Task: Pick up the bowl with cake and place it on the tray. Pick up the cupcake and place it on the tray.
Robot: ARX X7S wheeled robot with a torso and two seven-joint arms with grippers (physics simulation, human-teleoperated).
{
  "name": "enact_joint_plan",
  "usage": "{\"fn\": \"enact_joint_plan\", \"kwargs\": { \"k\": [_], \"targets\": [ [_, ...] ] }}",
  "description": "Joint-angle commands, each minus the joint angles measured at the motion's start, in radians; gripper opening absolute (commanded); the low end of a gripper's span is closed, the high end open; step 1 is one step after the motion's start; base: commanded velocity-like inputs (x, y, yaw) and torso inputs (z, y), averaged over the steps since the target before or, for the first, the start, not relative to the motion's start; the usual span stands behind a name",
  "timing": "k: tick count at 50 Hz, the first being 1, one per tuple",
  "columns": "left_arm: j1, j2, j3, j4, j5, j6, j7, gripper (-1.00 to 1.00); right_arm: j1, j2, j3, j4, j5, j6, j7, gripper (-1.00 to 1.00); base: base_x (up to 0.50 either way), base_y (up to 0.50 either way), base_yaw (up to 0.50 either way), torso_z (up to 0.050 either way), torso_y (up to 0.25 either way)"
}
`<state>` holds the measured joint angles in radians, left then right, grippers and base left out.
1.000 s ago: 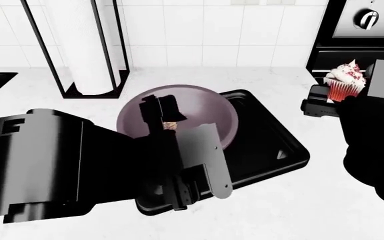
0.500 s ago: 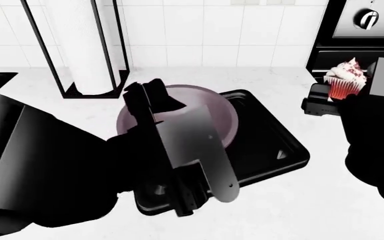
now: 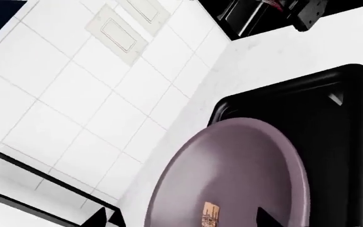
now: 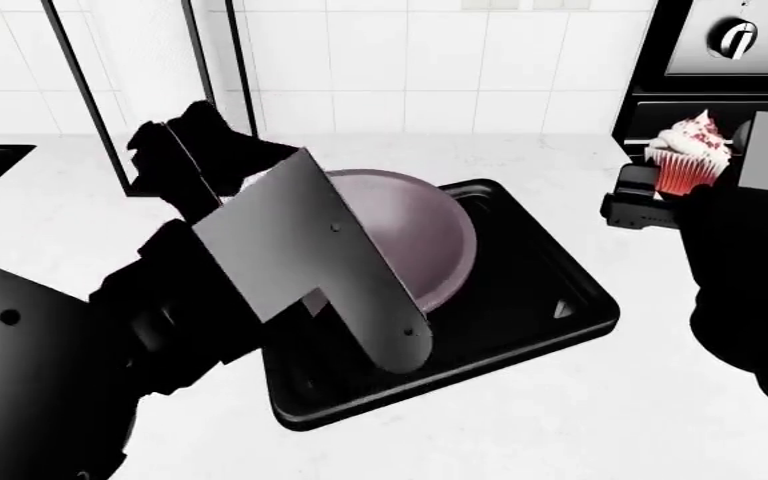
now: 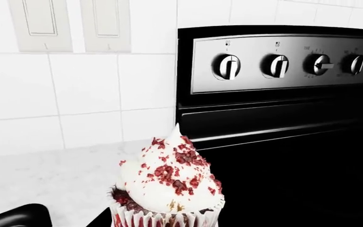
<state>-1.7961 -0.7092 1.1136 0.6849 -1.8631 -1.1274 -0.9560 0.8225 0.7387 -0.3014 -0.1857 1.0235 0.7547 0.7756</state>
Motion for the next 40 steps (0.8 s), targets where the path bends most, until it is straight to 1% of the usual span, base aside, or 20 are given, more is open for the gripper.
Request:
{"fn": "enact_joint_plan", "kwargs": {
  "k": [1,7,11,15,18,22,26,33,40],
  "targets": [
    [0.011,-0.114,-0.027,0.069,-0.054,0.07,-0.147,1.0,-0.002,0.007,0.002,-0.015,-0.028,0.01,-0.024,-1.0,0.0,0.0,0.0,0.0,0.0],
    [0.035,-0.167,-0.057,0.113,-0.033,0.115,-0.183,1.0,-0.005,0.009,0.003,-0.021,-0.026,0.01,-0.024,-1.0,0.0,0.0,0.0,0.0,0.0],
    [0.083,-0.22,-0.092,0.151,0.029,0.172,-0.204,1.0,-0.016,0.011,0.006,-0.027,-0.024,0.004,-0.024,-1.0,0.0,0.0,0.0,0.0,0.0],
    [0.125,-0.25,-0.113,0.186,0.084,0.214,-0.221,1.0,-0.018,0.012,0.006,-0.032,-0.025,0.002,-0.024,-1.0,0.0,0.0,0.0,0.0,0.0],
    [0.153,-0.273,-0.132,0.218,0.124,0.255,-0.278,1.0,-0.021,0.011,0.003,-0.038,-0.028,-0.001,-0.025,-1.0,0.0,0.0,0.0,0.0,0.0],
    [0.183,-0.28,-0.143,0.261,0.157,0.296,-0.355,1.0,-0.019,0.009,-0.002,-0.04,-0.031,-0.002,-0.028,-1.0,0.0,0.0,0.0,0.0,0.0],
    [0.181,-0.278,-0.161,0.274,0.183,0.316,-0.399,1.0,-0.013,0.01,-0.006,-0.05,-0.036,-0.002,-0.032,-1.0,0.0,0.0,0.0,0.0,0.0],
    [0.194,-0.286,-0.172,0.273,0.217,0.328,-0.389,1.0,-0.034,0.027,-0.018,-0.088,-0.065,-0.031,-0.05,-1.0,0.0,0.0,0.0,0.0,0.0],
    [0.195,-0.292,-0.178,0.275,0.222,0.332,-0.391,1.0,-0.088,0.037,-0.034,-0.109,-0.134,-0.108,-0.083,-1.0,0.0,0.0,0.0,0.0,0.001]
  ]
}}
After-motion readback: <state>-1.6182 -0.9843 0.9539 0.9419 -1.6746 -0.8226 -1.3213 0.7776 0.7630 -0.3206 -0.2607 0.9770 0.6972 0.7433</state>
